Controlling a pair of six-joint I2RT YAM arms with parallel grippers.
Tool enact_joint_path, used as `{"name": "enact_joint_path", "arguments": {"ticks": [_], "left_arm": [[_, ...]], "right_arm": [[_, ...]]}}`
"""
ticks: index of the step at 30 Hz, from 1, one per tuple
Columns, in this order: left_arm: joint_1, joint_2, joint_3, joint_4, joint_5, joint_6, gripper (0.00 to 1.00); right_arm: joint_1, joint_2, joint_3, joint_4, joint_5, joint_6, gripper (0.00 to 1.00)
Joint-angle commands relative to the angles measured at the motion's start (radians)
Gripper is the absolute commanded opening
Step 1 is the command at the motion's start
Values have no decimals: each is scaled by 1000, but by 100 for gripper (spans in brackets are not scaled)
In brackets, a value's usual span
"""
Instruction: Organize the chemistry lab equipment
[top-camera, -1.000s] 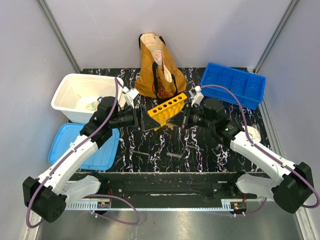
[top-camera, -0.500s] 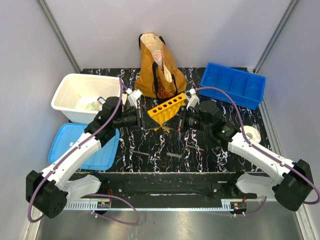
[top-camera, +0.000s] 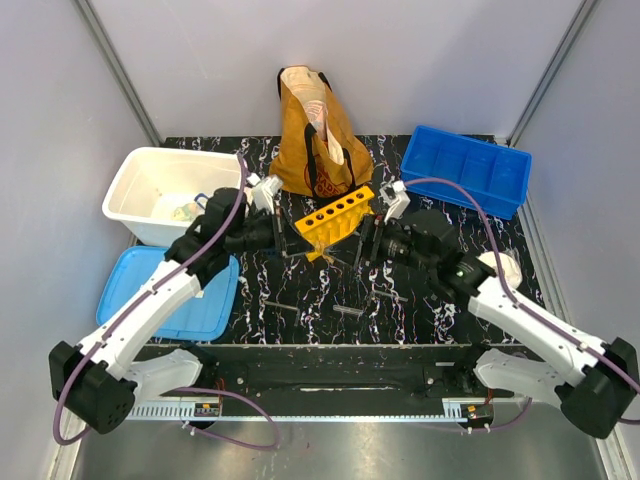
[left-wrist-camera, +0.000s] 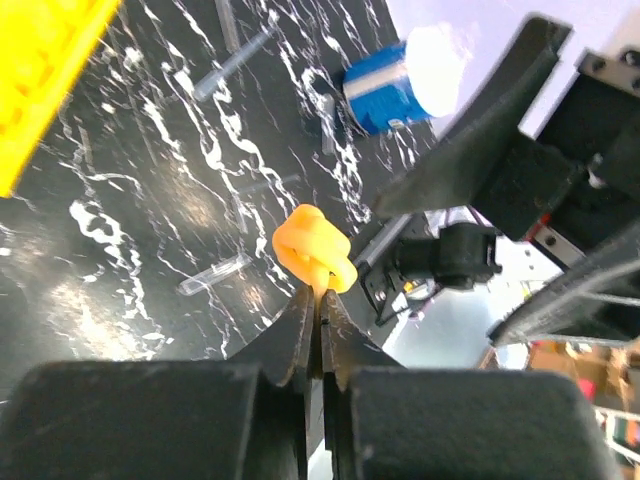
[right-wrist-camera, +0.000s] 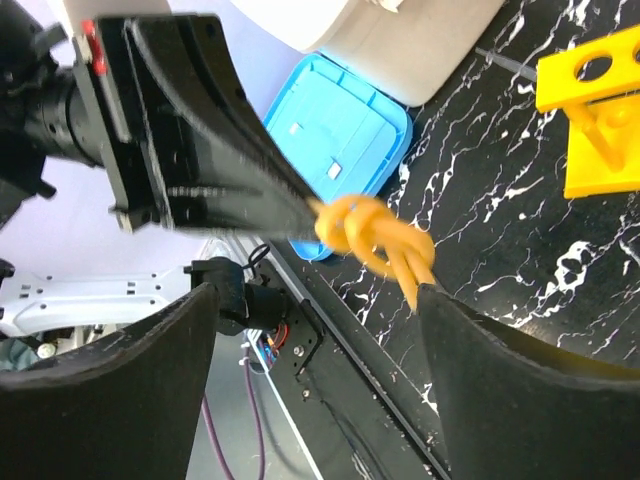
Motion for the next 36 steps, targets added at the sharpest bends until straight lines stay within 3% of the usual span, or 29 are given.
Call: {"name": "enact_joint_path", "arguments": {"ticks": [1, 2, 7, 15, 18, 22, 29, 33, 36], "left_arm": [[12, -3, 186, -161, -209, 120, 0], [25, -1, 216, -202, -254, 145, 0], [156, 11, 356, -353, -534, 246, 0], [420, 88, 416, -362, -797, 344, 0], [509, 180, 442, -356, -809, 361, 0], [614, 321, 507, -367, -727, 323, 0], [652, 507, 550, -350, -713, 294, 1], [661, 573, 573, -371, -683, 300, 11], [663, 571, 570, -378, -691, 297, 28]], "right_arm": [[7, -115, -20, 2, 52, -44, 94], [7, -146, -29, -1, 58, -45, 100], [7, -232, -60, -93, 112, -82, 100], [7, -301, -69, -190, 167, -155, 100], [8, -303, -63, -221, 172, -171, 100], [8, -298, -48, -266, 158, -195, 100], [7, -321, -35, -354, 254, -191, 100], [7, -329, -34, -405, 320, -185, 100], [7, -327, -34, -418, 327, -185, 100]]}}
